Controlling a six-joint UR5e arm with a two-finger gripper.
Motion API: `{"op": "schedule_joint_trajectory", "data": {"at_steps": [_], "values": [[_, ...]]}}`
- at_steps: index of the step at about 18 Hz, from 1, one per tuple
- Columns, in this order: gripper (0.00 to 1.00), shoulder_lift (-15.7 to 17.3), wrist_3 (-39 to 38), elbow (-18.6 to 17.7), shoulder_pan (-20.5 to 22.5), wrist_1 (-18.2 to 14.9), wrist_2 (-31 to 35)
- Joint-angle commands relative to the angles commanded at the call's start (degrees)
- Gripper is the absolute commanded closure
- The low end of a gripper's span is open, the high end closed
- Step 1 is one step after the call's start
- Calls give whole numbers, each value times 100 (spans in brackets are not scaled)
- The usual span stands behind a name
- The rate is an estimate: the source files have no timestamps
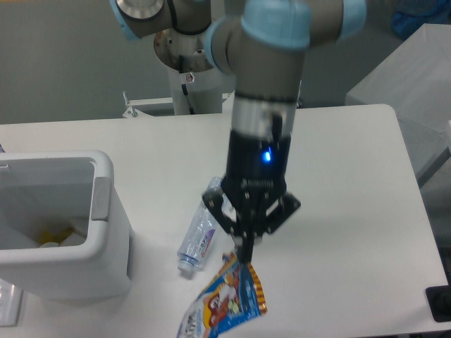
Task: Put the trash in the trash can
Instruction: 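Lift the snack wrapper and carry it over the white bin, then lower the wrapper into the bin and open the gripper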
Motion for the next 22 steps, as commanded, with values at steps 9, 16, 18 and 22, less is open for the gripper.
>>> {"op": "schedule_joint_trajectory", "data": {"at_steps": [9, 16, 18, 22], "values": [[100, 1047, 728, -632, -597, 0, -18], [100, 1460, 1801, -1292, -1133, -17, -1], [100, 1496, 2003, -1345, -1187, -17, -1], [100, 1443, 2504, -1424, -1309, -26, -1]]}}
